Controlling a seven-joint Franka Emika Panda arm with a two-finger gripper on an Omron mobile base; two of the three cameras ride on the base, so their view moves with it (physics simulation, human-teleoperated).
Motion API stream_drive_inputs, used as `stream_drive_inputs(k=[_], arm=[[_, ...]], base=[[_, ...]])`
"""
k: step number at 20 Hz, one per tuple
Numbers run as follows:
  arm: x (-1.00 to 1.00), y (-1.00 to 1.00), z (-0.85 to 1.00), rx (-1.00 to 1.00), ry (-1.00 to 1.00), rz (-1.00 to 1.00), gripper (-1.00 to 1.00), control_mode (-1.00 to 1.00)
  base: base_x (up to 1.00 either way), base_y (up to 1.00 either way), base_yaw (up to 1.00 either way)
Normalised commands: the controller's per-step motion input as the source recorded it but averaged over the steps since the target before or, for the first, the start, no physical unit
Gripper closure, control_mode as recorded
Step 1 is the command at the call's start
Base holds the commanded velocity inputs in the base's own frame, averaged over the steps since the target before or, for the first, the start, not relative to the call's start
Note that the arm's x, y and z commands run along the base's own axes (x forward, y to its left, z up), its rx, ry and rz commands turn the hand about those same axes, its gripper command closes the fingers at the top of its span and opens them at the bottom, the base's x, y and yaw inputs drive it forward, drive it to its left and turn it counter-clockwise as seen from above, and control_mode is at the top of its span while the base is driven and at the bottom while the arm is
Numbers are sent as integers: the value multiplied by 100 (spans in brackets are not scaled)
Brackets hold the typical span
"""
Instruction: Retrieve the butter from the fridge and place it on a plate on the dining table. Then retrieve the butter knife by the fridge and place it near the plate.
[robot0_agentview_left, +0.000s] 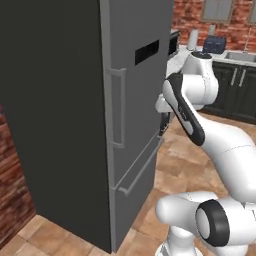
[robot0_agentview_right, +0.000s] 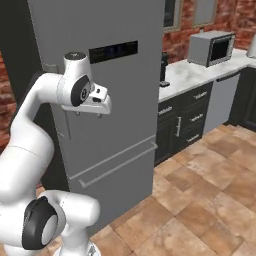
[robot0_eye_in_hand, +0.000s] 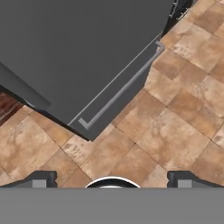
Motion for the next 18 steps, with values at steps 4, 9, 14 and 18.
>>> stream_drive_inputs(k=[4,9,14,18], arm=[[0,0,0,0,0,0,-100,100],[0,0,0,0,0,0,-100,100],[31,16,-15,15,-3,-1,-100,-100],[56,24,-6,21,-36,16,-100,-100]], base=[[30,-37,40],[20,-11,24],[2,0,0],[0,0,0]])
